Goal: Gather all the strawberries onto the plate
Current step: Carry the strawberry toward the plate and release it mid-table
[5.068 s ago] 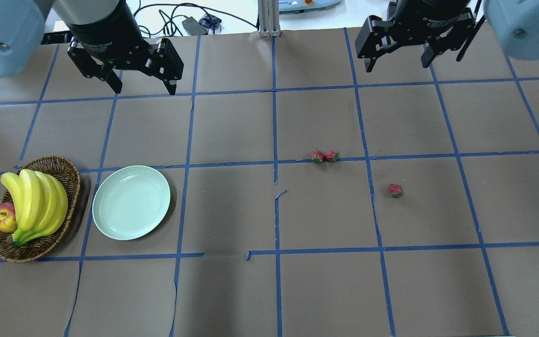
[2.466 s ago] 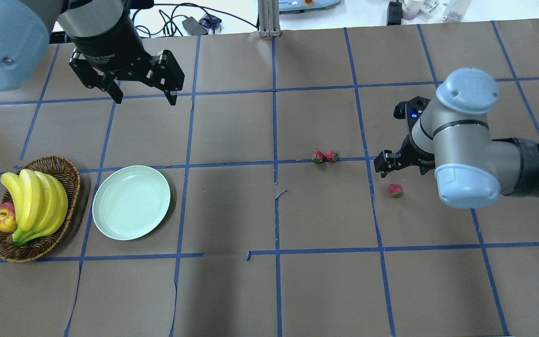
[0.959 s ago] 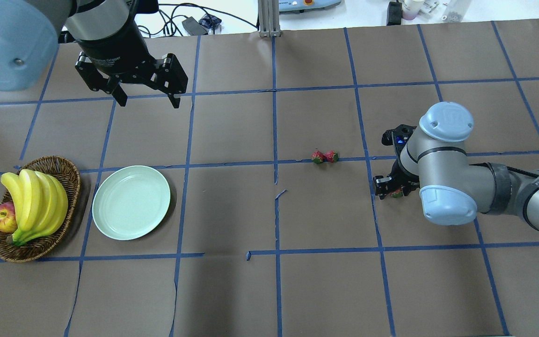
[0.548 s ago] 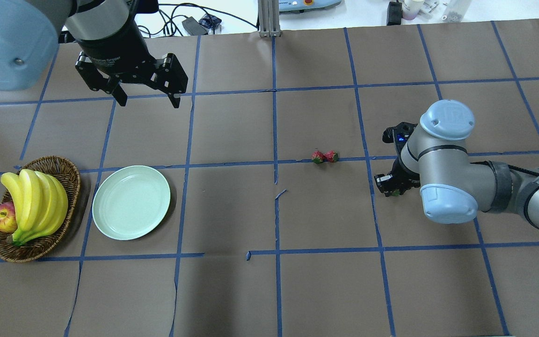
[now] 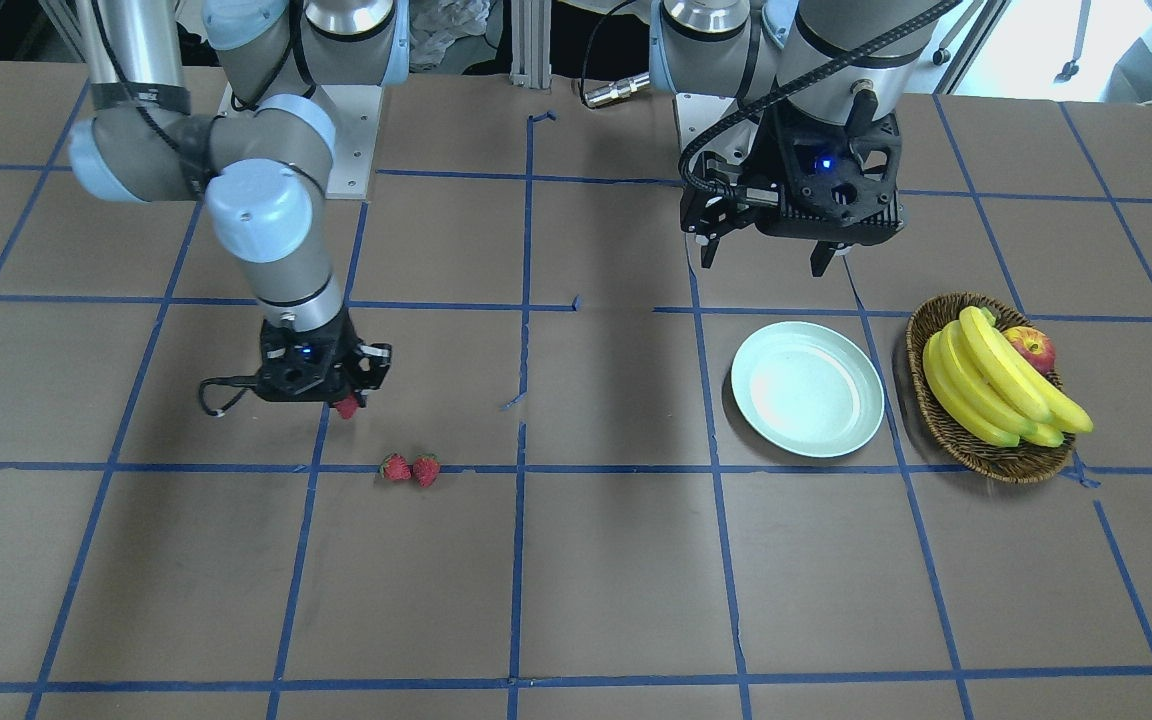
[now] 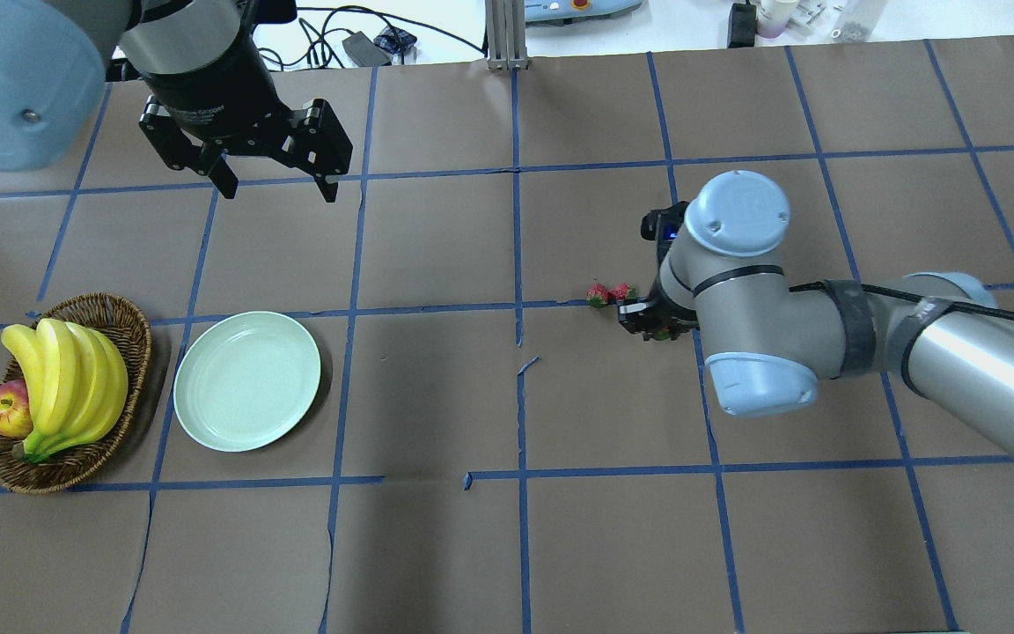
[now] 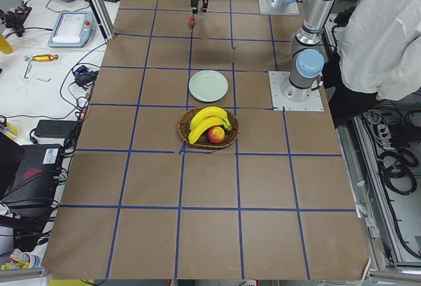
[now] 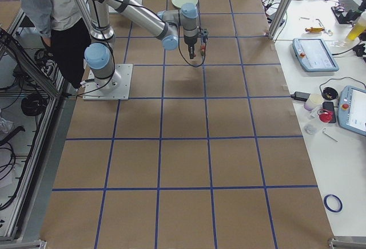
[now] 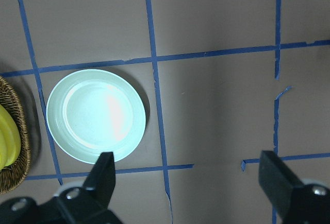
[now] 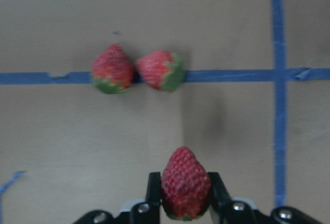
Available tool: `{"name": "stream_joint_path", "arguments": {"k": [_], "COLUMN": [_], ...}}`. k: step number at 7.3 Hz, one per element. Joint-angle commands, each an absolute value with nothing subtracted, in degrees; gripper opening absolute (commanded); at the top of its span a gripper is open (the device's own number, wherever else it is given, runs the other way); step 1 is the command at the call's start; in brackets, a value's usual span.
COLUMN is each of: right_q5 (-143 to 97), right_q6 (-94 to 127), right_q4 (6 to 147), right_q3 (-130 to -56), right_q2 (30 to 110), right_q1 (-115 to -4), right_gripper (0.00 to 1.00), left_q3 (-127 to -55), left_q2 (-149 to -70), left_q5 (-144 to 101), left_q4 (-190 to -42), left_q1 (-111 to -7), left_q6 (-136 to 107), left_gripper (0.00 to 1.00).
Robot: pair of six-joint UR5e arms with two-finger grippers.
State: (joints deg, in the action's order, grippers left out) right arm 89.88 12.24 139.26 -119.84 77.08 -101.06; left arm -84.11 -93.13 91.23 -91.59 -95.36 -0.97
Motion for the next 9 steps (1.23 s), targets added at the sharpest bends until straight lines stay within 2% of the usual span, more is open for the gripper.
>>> {"name": "stream_joint_path", "arguments": {"k": [1, 3, 4, 5, 6, 8, 9], "right_q5": [89.1, 89.4, 89.4, 89.3, 89.3, 90.9, 92.2], "right_q6": [28.8, 37.3, 37.3, 36.6, 33.3, 30.5, 30.7], "right_q4": [139.7, 138.9, 138.8, 138.5, 136.9, 136.7, 134.2], "right_q3": [-116.3, -109.5, -109.3, -109.0, -109.1, -109.2, -109.5], "right_q2": [72.4, 66.1, 65.2, 65.5, 66.0, 68.8, 69.9], "right_q1": [-113.8, -121.3, -121.5, -121.6, -121.6, -118.3, -113.2], "right_gripper": [0.00, 0.00, 0.10, 0.83, 1.00, 1.00, 1.00], "left_q3": [-84.1, -84.1, -84.1, -84.1, -84.2, -84.2, -84.1], "left_q2": [-92.9, -92.8, -92.6, -92.7, -92.6, -92.5, -92.5], "left_q5": [91.1, 91.1, 91.2, 91.1, 91.2, 91.3, 91.4], "left_q4": [-91.6, -91.7, -91.7, -91.6, -91.7, -91.6, -91.7], "left_q1": [-95.4, -95.4, -95.4, -95.4, -95.4, -95.4, -95.4], "left_q6": [-1.0, -1.0, -1.0, -1.0, -1.0, -1.0, -0.6], "left_gripper": [1.00, 1.00, 1.00, 1.00, 1.00, 1.00, 1.00]}}
